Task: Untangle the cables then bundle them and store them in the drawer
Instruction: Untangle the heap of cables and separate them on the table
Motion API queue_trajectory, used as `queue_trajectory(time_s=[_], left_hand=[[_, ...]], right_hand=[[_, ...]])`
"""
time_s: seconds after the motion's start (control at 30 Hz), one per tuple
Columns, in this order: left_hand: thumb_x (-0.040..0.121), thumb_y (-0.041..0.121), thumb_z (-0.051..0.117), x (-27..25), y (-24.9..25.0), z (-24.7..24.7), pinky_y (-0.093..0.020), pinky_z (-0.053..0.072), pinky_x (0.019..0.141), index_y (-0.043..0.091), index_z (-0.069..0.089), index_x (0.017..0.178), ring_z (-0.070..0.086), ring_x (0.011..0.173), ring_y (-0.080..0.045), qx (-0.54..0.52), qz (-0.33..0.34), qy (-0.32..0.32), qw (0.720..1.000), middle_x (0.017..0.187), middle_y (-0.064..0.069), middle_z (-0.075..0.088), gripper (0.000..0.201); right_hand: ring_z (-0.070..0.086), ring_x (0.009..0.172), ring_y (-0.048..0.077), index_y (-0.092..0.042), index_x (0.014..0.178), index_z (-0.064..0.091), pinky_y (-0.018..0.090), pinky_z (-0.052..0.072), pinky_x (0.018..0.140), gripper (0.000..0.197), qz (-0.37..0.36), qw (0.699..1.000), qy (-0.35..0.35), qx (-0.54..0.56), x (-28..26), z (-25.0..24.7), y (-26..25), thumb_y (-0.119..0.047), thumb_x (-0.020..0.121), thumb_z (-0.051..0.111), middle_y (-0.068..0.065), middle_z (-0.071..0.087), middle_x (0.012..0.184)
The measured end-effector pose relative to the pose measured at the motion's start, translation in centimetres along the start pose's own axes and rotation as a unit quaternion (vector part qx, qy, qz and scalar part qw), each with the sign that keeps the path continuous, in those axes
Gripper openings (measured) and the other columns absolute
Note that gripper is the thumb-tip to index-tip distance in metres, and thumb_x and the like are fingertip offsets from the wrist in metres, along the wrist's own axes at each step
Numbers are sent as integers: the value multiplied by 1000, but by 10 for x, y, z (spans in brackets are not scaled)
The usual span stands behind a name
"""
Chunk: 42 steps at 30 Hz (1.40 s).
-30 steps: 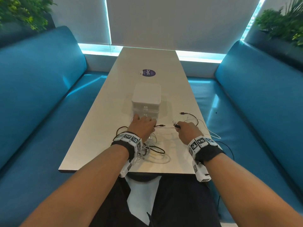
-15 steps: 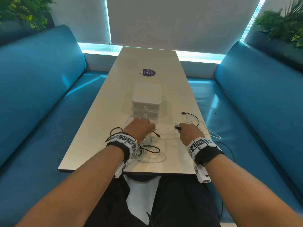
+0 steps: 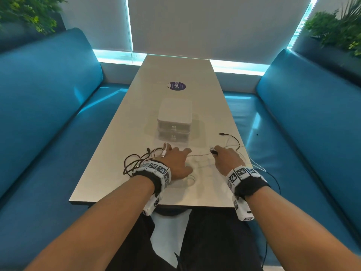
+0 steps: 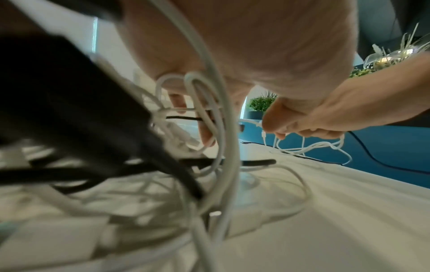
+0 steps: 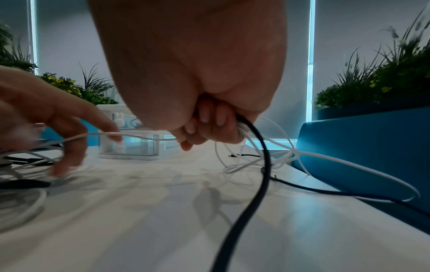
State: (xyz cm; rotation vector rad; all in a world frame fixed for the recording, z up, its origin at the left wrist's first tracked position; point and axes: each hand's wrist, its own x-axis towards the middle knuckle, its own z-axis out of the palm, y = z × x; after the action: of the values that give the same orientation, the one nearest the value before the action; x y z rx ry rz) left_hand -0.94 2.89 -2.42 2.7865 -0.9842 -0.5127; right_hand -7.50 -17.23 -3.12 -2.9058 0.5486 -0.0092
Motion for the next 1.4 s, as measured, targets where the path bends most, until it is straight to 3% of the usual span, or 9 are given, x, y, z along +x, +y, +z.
queue_trajectory(time_s=[0.1,0.23,0.47,0.6,0.73,0.87,1.0,1.17,1.4], left_hand=[[108,31,32,-1,-2,-5,-45,26,105,19,57,122,46,111,-31,72,-8,4,997,83,1,52,31],[107,24,35,6,-5,-3,-45,24,103,22,59,111,50,75,-22,151,9,16,988,72,7,51,25],[100,6,39,4,8,-4,-51,24,111,25,53,122,52,75,-23,150,38,43,987,66,9,43,33],[101,4,36,1,-1,-5,-45,31,98,19,52,121,54,105,-30,114,21,1,993,75,1,52,29],[96,7,44,3,-22,-1,-44,25,98,23,55,99,53,107,-26,153,-18,-26,988,97,-1,65,20],[98,10,42,3,-15,-5,-45,26,98,23,56,106,53,105,-24,191,7,-27,981,90,4,55,21],[99,9,43,8,-2,2,-50,23,106,24,53,105,49,113,-30,173,-18,-36,984,92,-2,51,19],[93,-1,38,3,6,2,-53,15,115,26,51,106,56,105,-26,197,20,16,980,82,3,51,33],[94,2,39,0,5,5,-51,17,113,20,47,117,57,95,-27,173,18,32,984,80,1,49,30]], right_hand=[[53,81,31,-15,112,58,32,39,68,24,17,1000,-4,-4,2,-1,4,-28,103,40,15,63,103],[60,90,35,-11,110,57,33,41,71,28,16,998,-14,51,6,-2,-5,-30,103,39,19,62,105],[61,99,33,-9,107,65,34,44,79,25,-134,984,-84,87,2,-1,-57,-19,101,43,15,68,107],[62,98,28,-15,102,66,29,39,76,23,-115,982,-111,101,5,8,-56,-20,101,44,10,69,107],[63,97,32,-16,108,65,33,46,79,23,-29,992,-101,69,8,9,-19,-21,99,45,14,67,107],[62,95,35,-15,113,62,36,48,79,24,19,997,-59,50,7,10,-5,-26,100,44,17,63,107],[60,91,38,-14,115,53,36,44,72,25,-41,996,-20,82,5,9,-24,-30,102,38,19,63,100],[63,99,33,-10,110,64,34,44,78,25,-142,981,-90,91,0,10,-57,-20,102,43,14,68,108],[65,93,30,-20,98,65,38,53,80,18,-109,987,-107,59,6,15,-50,-23,98,48,9,68,100]])
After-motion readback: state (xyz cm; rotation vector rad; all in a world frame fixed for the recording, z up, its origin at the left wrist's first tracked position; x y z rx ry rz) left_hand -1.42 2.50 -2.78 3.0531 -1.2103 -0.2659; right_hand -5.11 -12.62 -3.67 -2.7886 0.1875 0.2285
